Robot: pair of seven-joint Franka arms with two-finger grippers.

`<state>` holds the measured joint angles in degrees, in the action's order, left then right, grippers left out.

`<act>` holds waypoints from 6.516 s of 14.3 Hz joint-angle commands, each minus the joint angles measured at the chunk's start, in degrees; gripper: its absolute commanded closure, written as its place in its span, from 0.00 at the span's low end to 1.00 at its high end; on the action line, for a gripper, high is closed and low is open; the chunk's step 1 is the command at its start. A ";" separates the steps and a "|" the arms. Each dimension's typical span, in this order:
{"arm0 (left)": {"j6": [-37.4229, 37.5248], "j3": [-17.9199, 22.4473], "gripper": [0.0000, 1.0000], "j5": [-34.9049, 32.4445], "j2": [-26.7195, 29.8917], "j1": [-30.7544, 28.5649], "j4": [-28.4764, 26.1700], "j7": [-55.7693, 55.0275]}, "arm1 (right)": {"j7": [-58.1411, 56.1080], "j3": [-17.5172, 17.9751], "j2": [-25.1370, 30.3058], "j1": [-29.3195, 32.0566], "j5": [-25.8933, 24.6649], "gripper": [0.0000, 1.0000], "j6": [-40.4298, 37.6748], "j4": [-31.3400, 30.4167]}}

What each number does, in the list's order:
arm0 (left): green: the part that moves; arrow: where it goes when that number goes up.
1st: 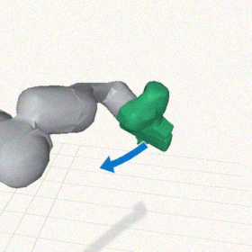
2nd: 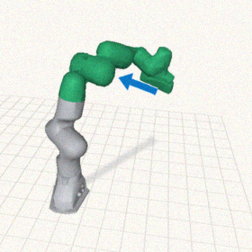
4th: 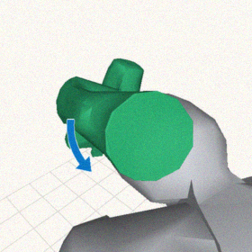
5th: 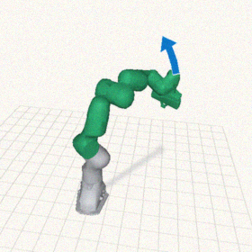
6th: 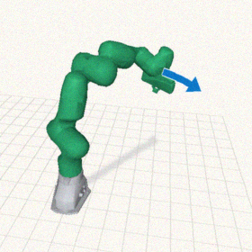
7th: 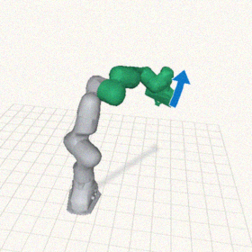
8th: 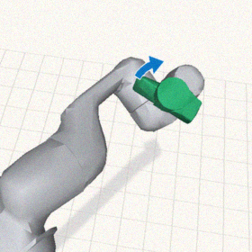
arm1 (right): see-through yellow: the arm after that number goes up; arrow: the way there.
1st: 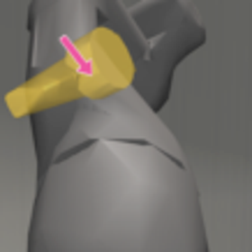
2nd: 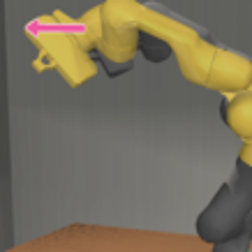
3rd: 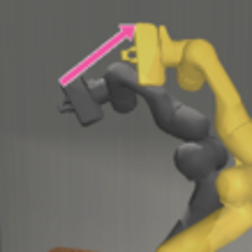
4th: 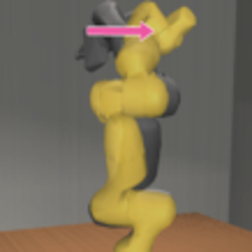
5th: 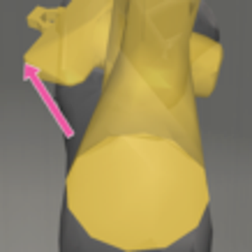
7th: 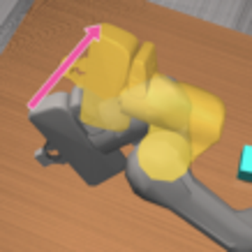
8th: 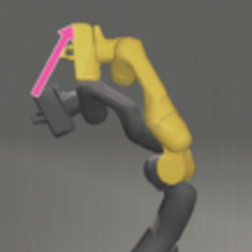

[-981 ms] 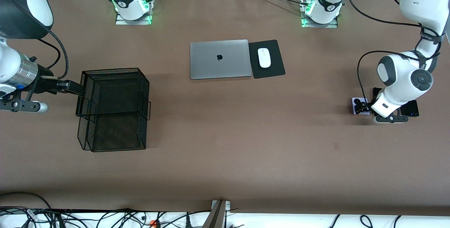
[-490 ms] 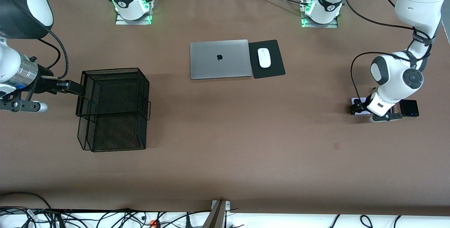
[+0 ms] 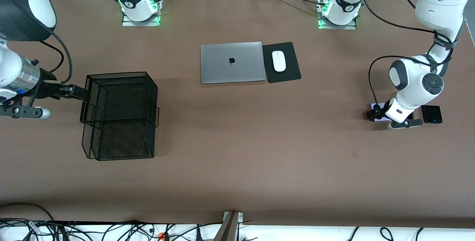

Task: Place phones with both arms
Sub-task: 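Lift the white flip phone with the left gripper, then carry the white phone to the laptop and release it there, then move the left gripper back to the black slab phone, then grasp the white phone with the right gripper while the left grasps the slab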

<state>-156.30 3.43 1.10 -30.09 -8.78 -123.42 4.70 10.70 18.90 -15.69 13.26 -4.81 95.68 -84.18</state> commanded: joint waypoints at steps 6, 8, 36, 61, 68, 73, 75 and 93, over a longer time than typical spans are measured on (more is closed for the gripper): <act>-0.41 -0.35 1.00 1.36 -1.20 -0.28 -1.21 0.05 | 0.64 0.53 1.18 0.54 0.33 0.00 -0.15 -1.17; 0.03 -0.35 1.00 1.36 -0.85 -0.28 -0.68 0.14 | 0.73 0.61 1.18 0.54 0.33 0.00 -0.15 -1.17; 34.30 -0.62 1.00 1.71 -17.79 45.15 48.33 -48.01 | 0.73 0.70 1.18 0.54 0.42 0.00 -0.15 -1.17; 36.82 -1.32 0.00 2.85 -25.91 46.68 60.49 -49.27 | 0.73 0.70 1.18 0.45 0.41 0.00 -0.15 -1.17; 52.23 -1.23 0.00 1.54 -8.17 29.81 43.99 -26.71 | -0.15 0.70 1.10 0.54 0.42 0.00 -0.06 -1.17; 51.80 -1.23 0.00 -5.49 -2.17 16.54 35.45 -6.67 | 0.55 0.70 0.83 0.54 0.41 0.00 0.55 -1.17; 51.53 -1.32 0.00 -8.21 -1.11 10.48 34.21 1.76 | 0.55 0.70 0.83 0.54 0.42 0.00 0.55 -1.17; 11.45 -1.41 0.00 -9.89 -0.32 -13.02 7.40 21.41 | 31.21 3.17 -26.92 -33.28 -11.00 0.00 22.00 10.60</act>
<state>-144.03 2.93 -7.07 -31.79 -20.44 -114.47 25.80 40.36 22.91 -35.85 -17.14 -12.64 118.40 -80.84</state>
